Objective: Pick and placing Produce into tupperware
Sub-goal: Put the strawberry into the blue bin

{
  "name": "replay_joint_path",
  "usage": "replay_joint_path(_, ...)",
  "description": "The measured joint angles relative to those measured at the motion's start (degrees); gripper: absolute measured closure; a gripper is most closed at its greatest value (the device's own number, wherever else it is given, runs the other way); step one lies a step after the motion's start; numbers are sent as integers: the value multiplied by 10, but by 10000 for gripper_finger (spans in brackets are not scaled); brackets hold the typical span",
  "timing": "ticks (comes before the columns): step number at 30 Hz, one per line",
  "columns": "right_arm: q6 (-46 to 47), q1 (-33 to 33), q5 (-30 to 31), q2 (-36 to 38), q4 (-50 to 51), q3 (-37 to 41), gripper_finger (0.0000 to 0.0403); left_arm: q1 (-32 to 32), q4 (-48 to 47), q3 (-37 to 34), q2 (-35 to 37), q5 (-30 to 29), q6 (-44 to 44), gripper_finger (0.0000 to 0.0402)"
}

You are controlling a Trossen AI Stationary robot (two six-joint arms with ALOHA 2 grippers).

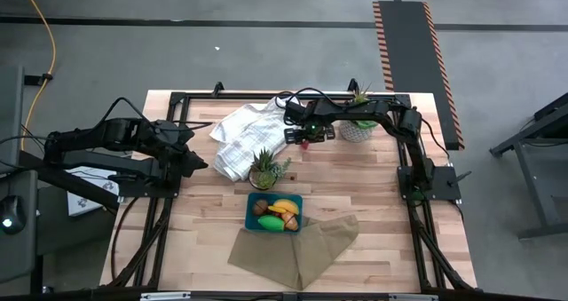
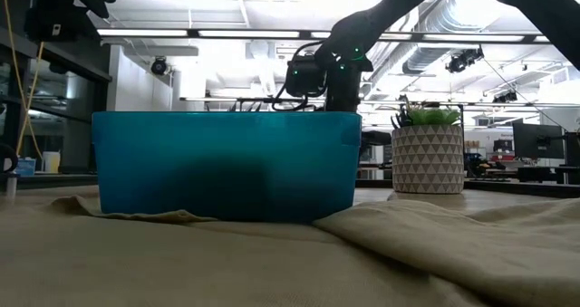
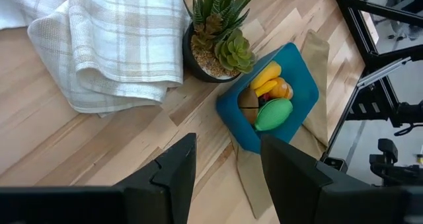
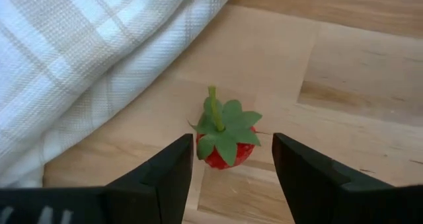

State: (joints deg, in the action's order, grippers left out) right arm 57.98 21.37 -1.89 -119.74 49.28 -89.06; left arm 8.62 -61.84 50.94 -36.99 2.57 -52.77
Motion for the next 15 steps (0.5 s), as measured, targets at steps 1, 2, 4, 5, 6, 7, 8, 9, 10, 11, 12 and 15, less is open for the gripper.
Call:
replay_joint_path(1, 0, 0, 1, 0, 0, 0, 206, 0, 0, 0, 0, 0, 0, 245)
replay_joint_path(2, -2, 0, 1, 0, 0, 0, 206, 0, 0, 0, 0, 0, 0, 245)
replay_joint_path(4, -8, 0, 2, 0, 1, 0, 206, 0, 0, 0, 0, 0, 0, 245)
replay_joint_path(5, -11, 0, 1, 0, 2, 0, 206, 0, 0, 0, 0, 0, 0, 245)
replay_joint_path(6, -13, 0, 1, 0, 4, 0, 206, 0, 0, 0, 0, 0, -1, 245)
replay_joint_path(7, -14, 0, 1, 0, 5, 0, 206, 0, 0, 0, 0, 0, -1, 245)
replay_joint_path(8, -15, 0, 1, 0, 5, 0, 206, 0, 0, 0, 0, 0, -2, 245)
replay_joint_path(9, -15, 0, 1, 0, 3, 0, 206, 0, 0, 0, 0, 0, -2, 245)
replay_joint_path(10, -15, 0, 2, 0, 2, 0, 206, 0, 0, 0, 0, 0, -2, 245)
replay_joint_path(11, -15, 0, 2, 0, 3, 0, 206, 0, 0, 0, 0, 0, -2, 245)
replay_joint_path(12, -15, 0, 2, 0, 3, 0, 206, 0, 0, 0, 0, 0, -2, 245)
replay_joint_path(15, -15, 0, 1, -3, 3, 0, 206, 0, 0, 0, 0, 0, -2, 245)
